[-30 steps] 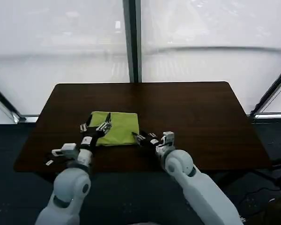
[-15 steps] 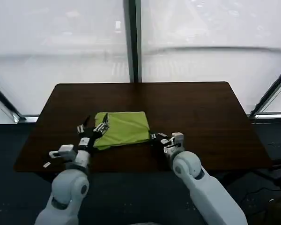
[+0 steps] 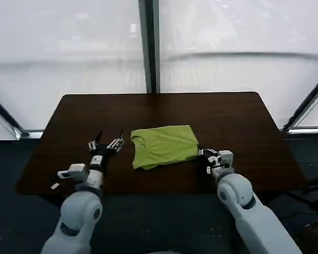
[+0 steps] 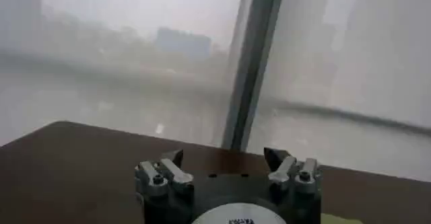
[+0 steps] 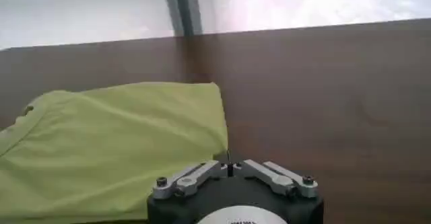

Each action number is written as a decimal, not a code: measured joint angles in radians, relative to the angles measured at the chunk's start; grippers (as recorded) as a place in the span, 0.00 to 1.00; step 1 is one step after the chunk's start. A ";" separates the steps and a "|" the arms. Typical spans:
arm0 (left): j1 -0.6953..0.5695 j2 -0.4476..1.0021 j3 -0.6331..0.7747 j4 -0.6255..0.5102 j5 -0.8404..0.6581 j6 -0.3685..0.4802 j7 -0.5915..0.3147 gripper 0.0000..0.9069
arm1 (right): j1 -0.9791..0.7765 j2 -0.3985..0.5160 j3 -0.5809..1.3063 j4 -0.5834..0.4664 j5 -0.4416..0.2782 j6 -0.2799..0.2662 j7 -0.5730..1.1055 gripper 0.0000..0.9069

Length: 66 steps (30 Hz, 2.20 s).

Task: Fold and organize the clothes.

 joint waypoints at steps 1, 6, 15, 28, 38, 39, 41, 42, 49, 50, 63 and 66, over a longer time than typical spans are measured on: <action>0.002 0.003 0.000 -0.001 0.002 -0.002 0.001 0.97 | -0.007 -0.002 0.005 0.009 -0.001 0.001 0.003 0.97; 0.008 0.010 0.004 -0.004 0.007 -0.009 0.001 0.97 | -0.057 -0.017 0.034 0.063 -0.070 0.032 -0.001 0.97; 0.056 0.060 0.009 -0.033 0.078 -0.050 0.000 0.97 | -0.199 -0.010 0.129 0.119 -0.235 0.333 -0.122 0.97; 0.336 0.273 -0.065 -0.180 -0.013 -0.083 -0.057 0.97 | -0.608 0.030 0.406 0.244 -0.341 0.728 -0.137 0.97; 0.529 0.308 -0.114 -0.248 -0.021 -0.063 -0.081 0.97 | -0.847 0.039 0.458 0.354 -0.357 0.632 -0.124 0.97; 0.537 0.308 -0.115 -0.251 -0.020 -0.063 -0.079 0.97 | -0.855 0.038 0.457 0.358 -0.357 0.624 -0.124 0.97; 0.548 0.309 -0.116 -0.256 -0.020 -0.059 -0.079 0.97 | -0.865 0.038 0.451 0.360 -0.353 0.610 -0.125 0.97; 0.550 0.309 -0.117 -0.256 -0.020 -0.059 -0.082 0.97 | -0.867 0.039 0.449 0.361 -0.353 0.603 -0.124 0.97; 0.560 0.319 -0.136 -0.258 -0.038 -0.047 -0.084 0.97 | -0.867 0.037 0.435 0.369 -0.327 0.552 -0.125 0.97; 0.560 0.320 -0.137 -0.258 -0.039 -0.047 -0.084 0.97 | -0.866 0.037 0.433 0.369 -0.326 0.548 -0.125 0.97; 0.563 0.323 -0.142 -0.251 -0.039 -0.045 -0.082 0.97 | -0.857 0.033 0.427 0.357 -0.314 0.534 -0.125 0.97; 0.568 0.322 -0.147 -0.252 -0.039 -0.045 -0.082 0.97 | -0.856 0.033 0.427 0.353 -0.313 0.531 -0.125 0.97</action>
